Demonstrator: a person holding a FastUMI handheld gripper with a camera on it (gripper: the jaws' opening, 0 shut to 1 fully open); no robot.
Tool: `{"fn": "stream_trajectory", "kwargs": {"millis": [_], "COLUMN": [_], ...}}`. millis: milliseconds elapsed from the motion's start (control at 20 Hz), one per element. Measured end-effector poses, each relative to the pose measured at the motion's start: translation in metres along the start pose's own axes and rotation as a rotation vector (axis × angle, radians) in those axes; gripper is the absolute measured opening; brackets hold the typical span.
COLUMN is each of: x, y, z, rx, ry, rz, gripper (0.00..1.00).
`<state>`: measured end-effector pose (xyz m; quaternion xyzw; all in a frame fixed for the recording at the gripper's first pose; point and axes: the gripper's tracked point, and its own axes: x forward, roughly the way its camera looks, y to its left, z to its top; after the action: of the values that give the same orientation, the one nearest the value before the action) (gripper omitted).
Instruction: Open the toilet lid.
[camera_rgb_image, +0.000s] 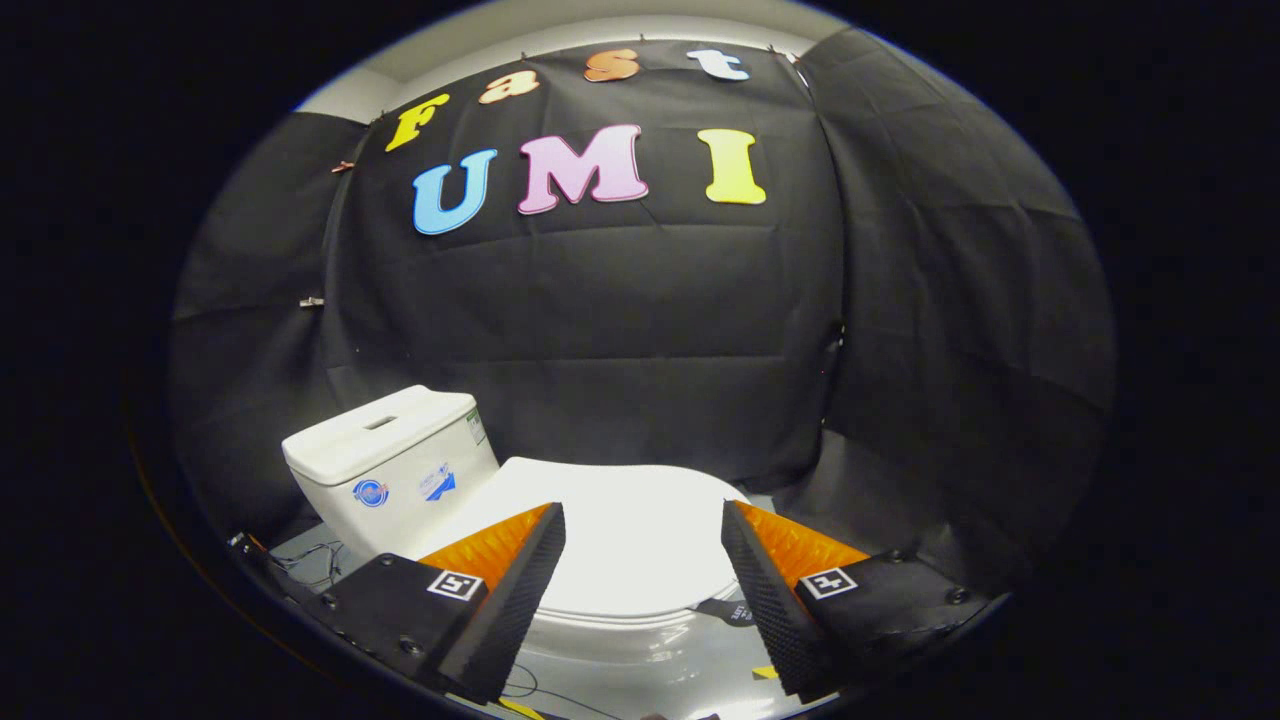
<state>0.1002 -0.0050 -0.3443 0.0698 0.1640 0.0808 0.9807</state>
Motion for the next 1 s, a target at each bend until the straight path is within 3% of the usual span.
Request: {"fn": "stream_trajectory", "kwargs": {"millis": [250,450,650,850,950,1000], "x": [0.031,0.053,0.06,0.071,0.079,0.083], "y": [-0.058,-0.104,-0.123,-0.122,-0.117,-0.117], "z": [-0.051,-0.103,-0.148,-0.188,-0.195,-0.197], "rx": [0.099,0.264,0.511,0.653,0.735,0.777], "ry": [0.11,0.256,0.389,0.514,0.542,0.543], "rz": [-0.042,-0.084,-0.07,-0.028,0.003,0.0], "gripper": [0.99,0.99,0.99,0.99,0.97,0.86]}}
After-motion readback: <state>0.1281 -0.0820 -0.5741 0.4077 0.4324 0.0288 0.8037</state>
